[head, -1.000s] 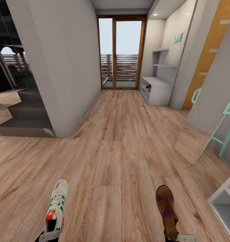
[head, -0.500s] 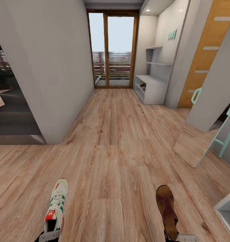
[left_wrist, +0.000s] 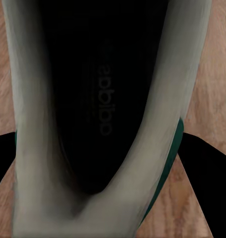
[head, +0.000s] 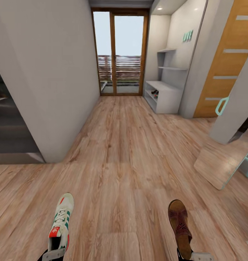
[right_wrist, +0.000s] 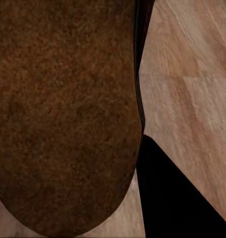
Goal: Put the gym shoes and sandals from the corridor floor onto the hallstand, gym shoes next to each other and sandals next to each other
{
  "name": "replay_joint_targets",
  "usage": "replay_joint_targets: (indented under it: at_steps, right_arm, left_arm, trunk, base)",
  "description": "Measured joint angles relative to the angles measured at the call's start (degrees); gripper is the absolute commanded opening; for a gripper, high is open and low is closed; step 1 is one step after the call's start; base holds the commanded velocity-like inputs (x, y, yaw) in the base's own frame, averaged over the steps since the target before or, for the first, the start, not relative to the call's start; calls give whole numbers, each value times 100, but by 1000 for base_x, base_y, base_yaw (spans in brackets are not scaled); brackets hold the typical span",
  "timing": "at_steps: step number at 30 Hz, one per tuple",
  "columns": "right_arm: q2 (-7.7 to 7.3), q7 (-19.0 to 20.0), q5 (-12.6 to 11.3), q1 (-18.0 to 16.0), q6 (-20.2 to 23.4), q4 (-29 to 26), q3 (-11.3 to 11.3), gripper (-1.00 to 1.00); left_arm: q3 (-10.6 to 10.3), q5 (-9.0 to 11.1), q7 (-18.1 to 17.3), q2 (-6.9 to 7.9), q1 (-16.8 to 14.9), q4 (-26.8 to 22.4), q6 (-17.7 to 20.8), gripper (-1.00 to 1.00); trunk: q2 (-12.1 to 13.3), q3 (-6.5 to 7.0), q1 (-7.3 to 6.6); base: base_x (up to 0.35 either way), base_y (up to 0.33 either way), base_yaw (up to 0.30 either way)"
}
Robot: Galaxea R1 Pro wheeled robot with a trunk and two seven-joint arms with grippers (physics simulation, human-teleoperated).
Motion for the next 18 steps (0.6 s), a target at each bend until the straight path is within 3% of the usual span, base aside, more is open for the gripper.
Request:
replay_joint_targets:
  at_steps: [18]
  right_arm:
    - [-8, 0, 13, 0, 3, 39, -3, -100]
  left_arm:
    - [0, 1, -1, 0, 4, 5, 0, -100]
  trunk:
    - [0, 0, 0]
  base:
    - [323, 113, 0]
